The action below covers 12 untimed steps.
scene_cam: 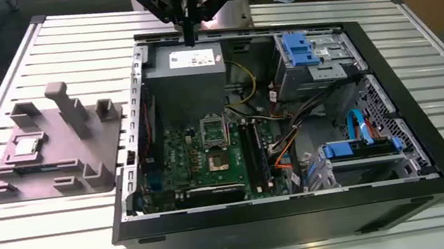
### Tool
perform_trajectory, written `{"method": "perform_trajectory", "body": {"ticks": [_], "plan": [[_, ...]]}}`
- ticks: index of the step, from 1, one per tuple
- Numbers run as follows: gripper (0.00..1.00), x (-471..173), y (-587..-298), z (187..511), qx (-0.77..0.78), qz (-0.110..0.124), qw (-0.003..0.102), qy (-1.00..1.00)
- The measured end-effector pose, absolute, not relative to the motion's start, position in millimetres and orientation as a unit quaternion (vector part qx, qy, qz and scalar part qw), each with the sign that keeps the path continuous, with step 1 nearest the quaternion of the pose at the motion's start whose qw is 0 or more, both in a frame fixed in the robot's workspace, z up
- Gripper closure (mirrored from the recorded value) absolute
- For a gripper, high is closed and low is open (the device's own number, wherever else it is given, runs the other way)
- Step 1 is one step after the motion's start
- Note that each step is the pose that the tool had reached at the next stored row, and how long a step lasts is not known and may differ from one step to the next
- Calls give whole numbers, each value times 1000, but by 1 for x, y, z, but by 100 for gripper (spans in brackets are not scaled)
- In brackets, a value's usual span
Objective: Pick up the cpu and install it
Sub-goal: 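Reach for the cpu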
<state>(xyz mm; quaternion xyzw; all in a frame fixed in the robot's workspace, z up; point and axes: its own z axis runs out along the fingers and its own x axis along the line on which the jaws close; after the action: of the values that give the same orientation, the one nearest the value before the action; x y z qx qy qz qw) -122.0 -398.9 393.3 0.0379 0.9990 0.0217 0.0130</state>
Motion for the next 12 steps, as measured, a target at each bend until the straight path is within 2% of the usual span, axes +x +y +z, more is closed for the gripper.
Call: {"method": "perform_trajectory", "body": {"ticks": [12], "plan": [[90, -124, -399, 393, 38, 22, 13, 999]]}}
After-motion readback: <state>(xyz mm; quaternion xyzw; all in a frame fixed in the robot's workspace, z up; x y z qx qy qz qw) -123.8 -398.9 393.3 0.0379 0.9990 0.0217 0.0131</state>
